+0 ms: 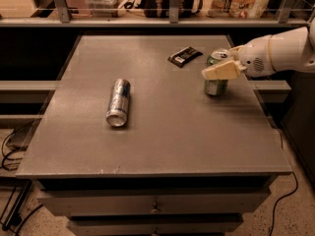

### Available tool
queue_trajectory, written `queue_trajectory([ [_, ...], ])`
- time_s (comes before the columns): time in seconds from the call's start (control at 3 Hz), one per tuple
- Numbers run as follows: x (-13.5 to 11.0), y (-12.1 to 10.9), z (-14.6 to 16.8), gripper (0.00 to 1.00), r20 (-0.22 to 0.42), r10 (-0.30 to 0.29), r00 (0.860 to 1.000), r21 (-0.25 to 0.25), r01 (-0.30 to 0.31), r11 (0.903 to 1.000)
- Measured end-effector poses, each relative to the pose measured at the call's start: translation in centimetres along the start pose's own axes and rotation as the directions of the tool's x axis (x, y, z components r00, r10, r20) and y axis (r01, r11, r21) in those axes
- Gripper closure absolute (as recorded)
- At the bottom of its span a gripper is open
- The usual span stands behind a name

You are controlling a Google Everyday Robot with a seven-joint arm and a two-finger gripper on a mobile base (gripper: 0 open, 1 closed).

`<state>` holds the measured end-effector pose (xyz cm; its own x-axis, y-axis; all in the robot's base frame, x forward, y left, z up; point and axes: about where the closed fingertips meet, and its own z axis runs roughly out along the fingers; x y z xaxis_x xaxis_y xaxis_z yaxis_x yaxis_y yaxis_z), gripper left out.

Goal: Knock green can over

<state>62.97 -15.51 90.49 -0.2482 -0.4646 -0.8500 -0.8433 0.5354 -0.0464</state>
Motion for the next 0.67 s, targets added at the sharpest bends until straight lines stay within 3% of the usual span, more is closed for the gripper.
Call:
queue_trajectory([
  [0.33, -1.6, 1.5, 0.7, 0.88, -0.088, -0.113, 0.99, 0.004, 0.113, 0.9936],
  [0.67, -2.1, 3.0, 2.0, 1.0, -0.217, -0.258, 0.941, -0.026, 0.259, 0.9656],
])
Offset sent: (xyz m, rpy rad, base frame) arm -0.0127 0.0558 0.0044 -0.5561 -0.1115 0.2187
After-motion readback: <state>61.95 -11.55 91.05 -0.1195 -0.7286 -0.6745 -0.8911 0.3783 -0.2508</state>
